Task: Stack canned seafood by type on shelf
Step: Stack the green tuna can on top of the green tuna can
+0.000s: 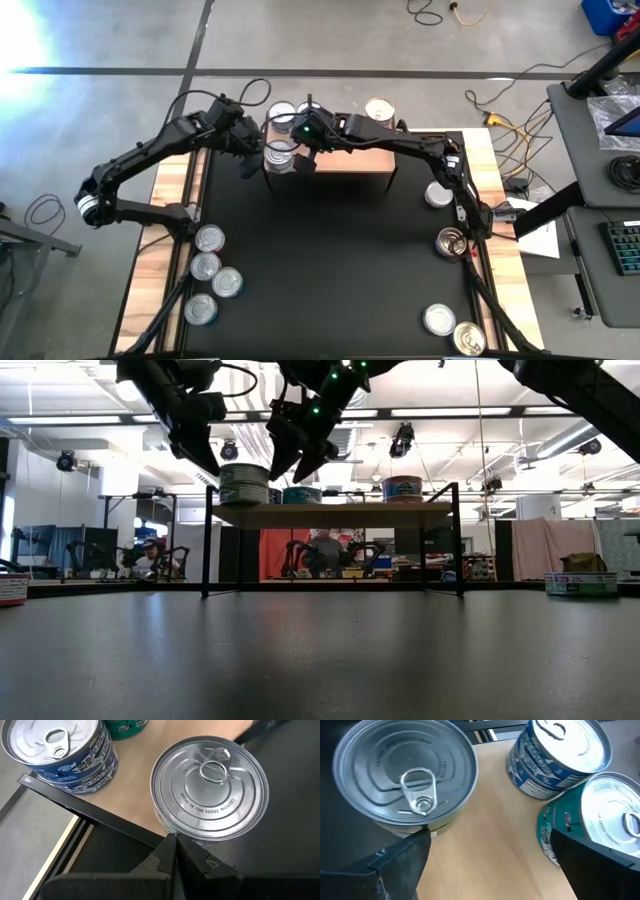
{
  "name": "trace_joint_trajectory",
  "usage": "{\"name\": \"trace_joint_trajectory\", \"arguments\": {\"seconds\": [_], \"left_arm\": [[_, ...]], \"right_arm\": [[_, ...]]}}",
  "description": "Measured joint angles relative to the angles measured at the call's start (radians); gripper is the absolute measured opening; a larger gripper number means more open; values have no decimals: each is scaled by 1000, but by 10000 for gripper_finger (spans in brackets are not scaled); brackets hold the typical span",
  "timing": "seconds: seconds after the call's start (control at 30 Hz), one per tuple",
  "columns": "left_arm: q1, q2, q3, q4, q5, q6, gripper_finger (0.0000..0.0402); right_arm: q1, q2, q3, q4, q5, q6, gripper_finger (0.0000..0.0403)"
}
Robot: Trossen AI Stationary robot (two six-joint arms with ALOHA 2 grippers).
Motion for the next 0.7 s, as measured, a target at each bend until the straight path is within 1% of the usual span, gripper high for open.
{"name": "trace_joint_trajectory", "arguments": {"seconds": [0.1, 0.47, 0.57, 0.7], "left_arm": [[0, 0, 0, -6, 1, 0, 0], [-35, -2, 0, -14, 0, -26, 0], [-37, -3, 0, -31, -2, -26, 0], [-37, -3, 0, -39, -55, -21, 0]], "right_arm": [[-4, 0, 0, 0, 14, 0, 400], [-9, 0, 0, -2, 14, -1, 400], [-9, -3, 0, -51, -5, -35, 400], [-7, -6, 0, -140, -31, -75, 400]]}}
